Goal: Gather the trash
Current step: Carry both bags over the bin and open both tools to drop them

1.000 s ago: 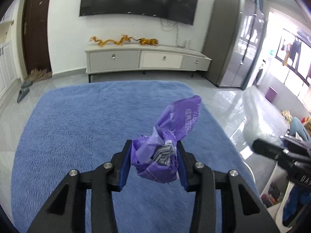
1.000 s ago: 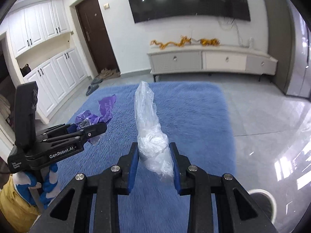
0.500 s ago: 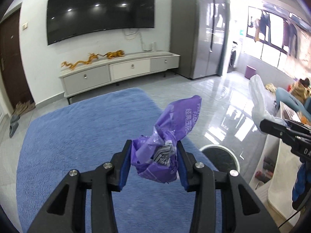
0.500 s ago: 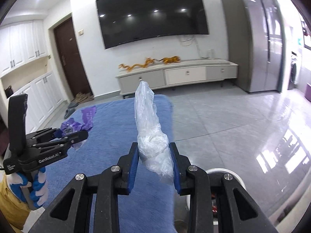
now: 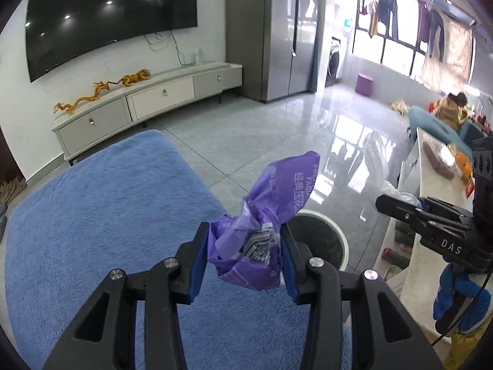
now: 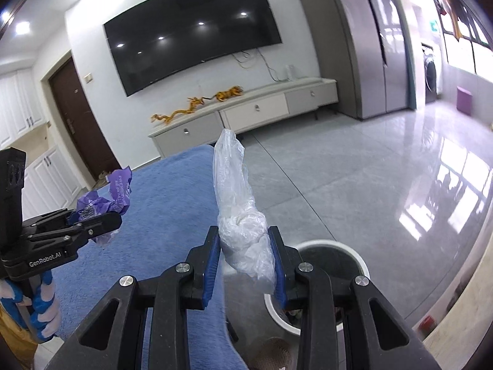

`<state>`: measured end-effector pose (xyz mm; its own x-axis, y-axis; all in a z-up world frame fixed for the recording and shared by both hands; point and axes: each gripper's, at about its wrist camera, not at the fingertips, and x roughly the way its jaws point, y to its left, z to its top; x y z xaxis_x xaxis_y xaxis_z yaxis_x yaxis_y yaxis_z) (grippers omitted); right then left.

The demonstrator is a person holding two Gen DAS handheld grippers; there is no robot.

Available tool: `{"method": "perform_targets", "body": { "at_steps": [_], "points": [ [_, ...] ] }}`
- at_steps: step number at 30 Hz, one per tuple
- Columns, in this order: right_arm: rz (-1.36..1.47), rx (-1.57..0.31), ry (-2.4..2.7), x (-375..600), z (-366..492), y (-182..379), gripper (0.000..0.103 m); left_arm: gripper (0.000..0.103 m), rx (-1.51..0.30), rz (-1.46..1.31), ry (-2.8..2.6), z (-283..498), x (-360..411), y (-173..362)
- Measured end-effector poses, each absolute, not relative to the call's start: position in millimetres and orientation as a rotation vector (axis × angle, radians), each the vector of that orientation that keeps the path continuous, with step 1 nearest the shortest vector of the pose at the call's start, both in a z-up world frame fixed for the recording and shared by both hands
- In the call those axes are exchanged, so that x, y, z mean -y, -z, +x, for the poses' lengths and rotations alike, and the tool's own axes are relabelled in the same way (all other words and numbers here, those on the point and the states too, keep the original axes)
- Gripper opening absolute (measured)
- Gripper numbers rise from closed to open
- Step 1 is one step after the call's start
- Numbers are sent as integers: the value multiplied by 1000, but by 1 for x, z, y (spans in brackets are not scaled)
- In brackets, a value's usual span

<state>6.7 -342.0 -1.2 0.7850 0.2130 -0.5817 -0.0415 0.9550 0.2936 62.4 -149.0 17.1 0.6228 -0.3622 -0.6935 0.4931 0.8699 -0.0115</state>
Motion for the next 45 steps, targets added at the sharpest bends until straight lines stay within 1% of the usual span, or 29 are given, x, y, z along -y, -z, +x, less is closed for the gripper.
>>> {"method": "perform_targets", "body": {
  "at_steps": [12, 18, 29, 40, 41, 45],
  "points": [
    [353, -753, -73, 399, 17, 47, 29, 40, -804, 308, 565, 76, 240, 16],
    [386, -819, -46, 413, 29, 69, 29, 40, -836, 340, 576, 86, 268, 35],
    [452, -910, -17, 437, 43, 103, 29, 41, -882, 373, 577, 107, 300, 64],
    [480, -958, 6, 441, 52, 116, 29, 41, -903, 397, 591, 116, 321, 83],
    [484, -961, 8, 441, 53, 117, 31, 41, -906, 398, 592, 117, 322, 84],
    [486, -971, 16, 441, 55, 119, 31, 41, -913, 396, 596, 119, 324, 87]
  ]
}}
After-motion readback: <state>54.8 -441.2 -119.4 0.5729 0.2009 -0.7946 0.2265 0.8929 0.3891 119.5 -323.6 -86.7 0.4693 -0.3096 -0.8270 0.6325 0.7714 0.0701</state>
